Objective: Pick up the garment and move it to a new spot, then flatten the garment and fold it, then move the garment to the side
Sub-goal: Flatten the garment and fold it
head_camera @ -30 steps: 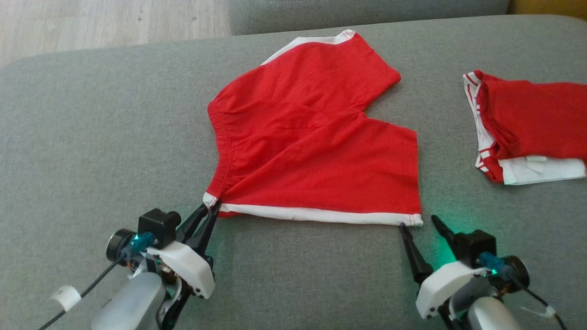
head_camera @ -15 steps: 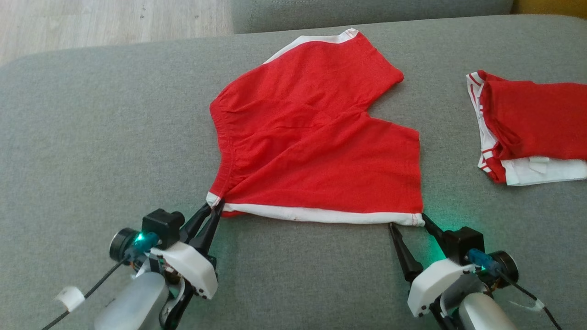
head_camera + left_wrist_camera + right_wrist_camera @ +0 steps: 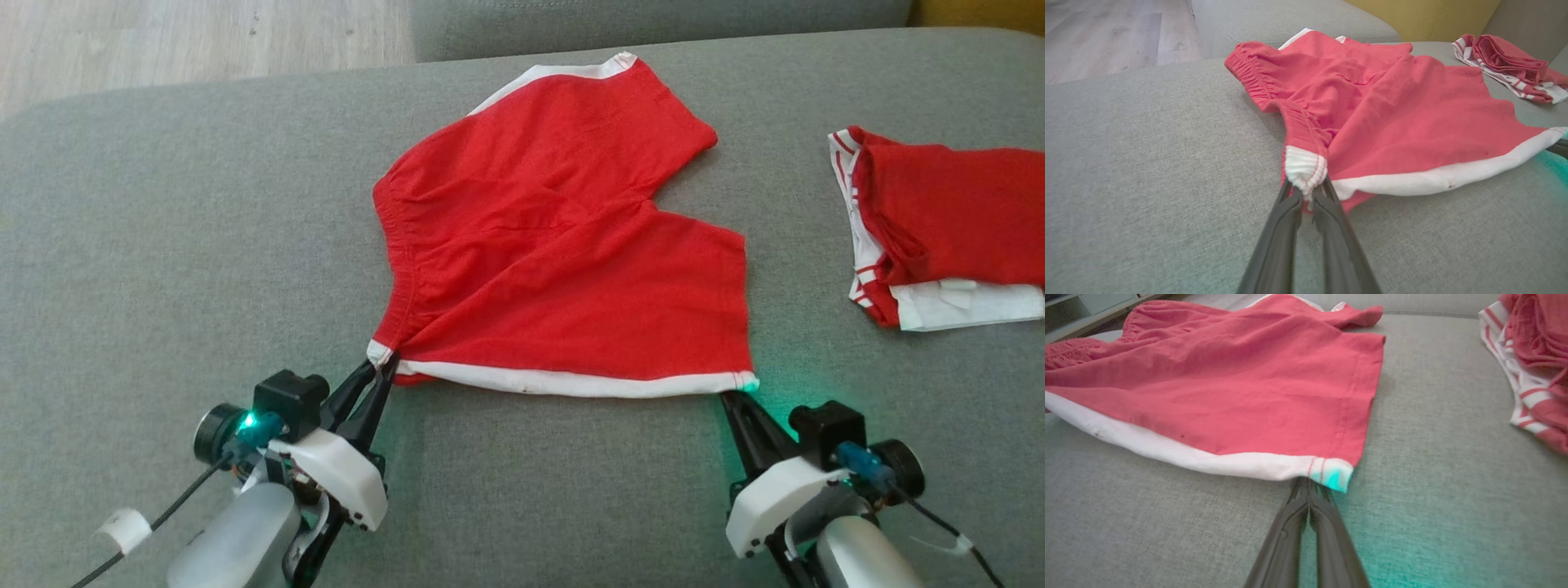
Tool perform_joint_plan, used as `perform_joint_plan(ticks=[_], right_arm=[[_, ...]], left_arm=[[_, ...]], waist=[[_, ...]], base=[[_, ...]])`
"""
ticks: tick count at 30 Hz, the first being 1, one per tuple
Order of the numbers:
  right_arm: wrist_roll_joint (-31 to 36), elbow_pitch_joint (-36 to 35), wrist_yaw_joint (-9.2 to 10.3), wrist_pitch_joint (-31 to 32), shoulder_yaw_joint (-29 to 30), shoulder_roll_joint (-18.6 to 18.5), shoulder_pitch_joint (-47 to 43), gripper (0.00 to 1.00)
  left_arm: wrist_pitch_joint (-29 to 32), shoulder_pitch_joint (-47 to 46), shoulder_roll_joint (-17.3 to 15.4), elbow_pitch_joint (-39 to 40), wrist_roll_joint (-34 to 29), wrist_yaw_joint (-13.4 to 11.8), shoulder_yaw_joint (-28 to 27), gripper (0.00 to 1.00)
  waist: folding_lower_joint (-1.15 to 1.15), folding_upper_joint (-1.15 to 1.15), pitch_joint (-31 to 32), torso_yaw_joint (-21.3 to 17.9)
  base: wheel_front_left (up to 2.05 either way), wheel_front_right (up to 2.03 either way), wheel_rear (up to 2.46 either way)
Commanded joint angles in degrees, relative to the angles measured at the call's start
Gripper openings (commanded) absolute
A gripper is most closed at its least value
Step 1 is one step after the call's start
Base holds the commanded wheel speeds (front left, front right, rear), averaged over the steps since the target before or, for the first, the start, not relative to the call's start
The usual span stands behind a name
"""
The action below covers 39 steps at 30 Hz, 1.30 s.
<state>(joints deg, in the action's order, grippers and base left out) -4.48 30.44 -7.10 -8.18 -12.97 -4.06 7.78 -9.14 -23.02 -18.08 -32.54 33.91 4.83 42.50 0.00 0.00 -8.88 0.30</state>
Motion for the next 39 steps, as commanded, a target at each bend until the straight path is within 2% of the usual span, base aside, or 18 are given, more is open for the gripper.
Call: perform_joint_plan(ticks=[1,5,6,7,8,9,17,27,28,29,35,39], right_arm=[[0.5,-2.1,-0.39,-1.1,-0.7,0.1,2.1,0.00],[1.1,-2.6,-0.39,-0.6,0.5,0.2,2.0,0.00],[1.4,-2.7,-0.39,-0.6,0.8,0.2,1.9,0.42],[1.5,-2.8,-0.39,-0.5,1.1,0.2,1.7,0.91],[1.5,-2.8,-0.39,-0.5,1.1,0.2,1.7,0.91],[1.7,-2.9,-0.39,-0.4,1.3,0.3,1.5,1.00],[1.6,-4.8,-0.39,-2.3,6.0,0.8,-0.1,1.00],[-1.0,-8.5,-0.39,-4.0,7.5,1.1,-2.1,1.00],[-1.1,-8.9,-0.39,-4.4,7.6,1.1,-2.3,1.00],[-1.2,-9.4,-0.39,-4.7,7.8,1.1,-2.4,1.00],[-2.4,-12.2,-0.39,-6.1,7.8,1.2,-3.3,1.00],[-2.7,-13.7,-0.39,-6.5,8.3,1.2,-4.1,1.00]], left_arm=[[-0.6,-2.8,-2.0,1.6,0.6,-0.5,-2.1,0.00],[-0.6,-2.9,-2.1,1.8,0.8,-0.7,-2.1,0.00],[-0.6,-2.9,-2.2,1.9,0.8,-0.7,-2.1,0.00],[-0.6,-2.9,-2.2,1.9,0.9,-0.8,-2.1,0.00],[-0.6,-2.9,-2.2,1.9,0.9,-0.8,-2.1,0.00],[-0.6,-2.9,-2.2,2.0,0.9,-0.8,-2.0,0.00],[-1.1,-1.9,-2.0,2.2,1.3,-1.3,-1.7,0.00],[-2.2,-0.3,-1.4,2.4,2.1,-2.5,-1.9,0.00],[-2.6,-0.1,-1.3,2.5,2.2,-3.0,-2.2,0.31],[-3.0,0.1,-1.1,2.5,2.4,-3.4,-2.5,1.00],[-5.2,1.5,-0.8,4.2,2.3,-6.1,-5.4,1.00],[-5.8,3.7,-0.6,8.2,1.3,-8.8,-10.0,1.00]], waist=[[0.00,0.00,0.2,-0.1],[0.00,0.00,0.6,-0.3],[0.00,0.00,0.7,-0.4],[0.00,0.00,0.8,-0.5],[0.00,0.00,0.8,-0.5],[0.00,0.00,0.8,-0.6],[0.00,0.00,2.0,-1.1],[0.00,0.00,3.4,-1.2],[0.00,0.00,3.5,-1.1],[0.00,0.00,3.6,-1.1],[0.00,0.00,4.4,-0.3],[0.00,0.00,4.9,0.5]], base=[[0.00,0.00,0.00],[0.00,0.00,0.00],[0.00,0.00,0.00],[0.00,0.00,0.00],[0.00,0.00,0.00],[0.00,0.00,0.00],[0.00,0.00,0.00],[0.00,0.00,0.00],[0.00,0.00,0.00],[0.00,0.00,0.00],[0.00,0.00,0.00],[0.00,0.00,0.00]])
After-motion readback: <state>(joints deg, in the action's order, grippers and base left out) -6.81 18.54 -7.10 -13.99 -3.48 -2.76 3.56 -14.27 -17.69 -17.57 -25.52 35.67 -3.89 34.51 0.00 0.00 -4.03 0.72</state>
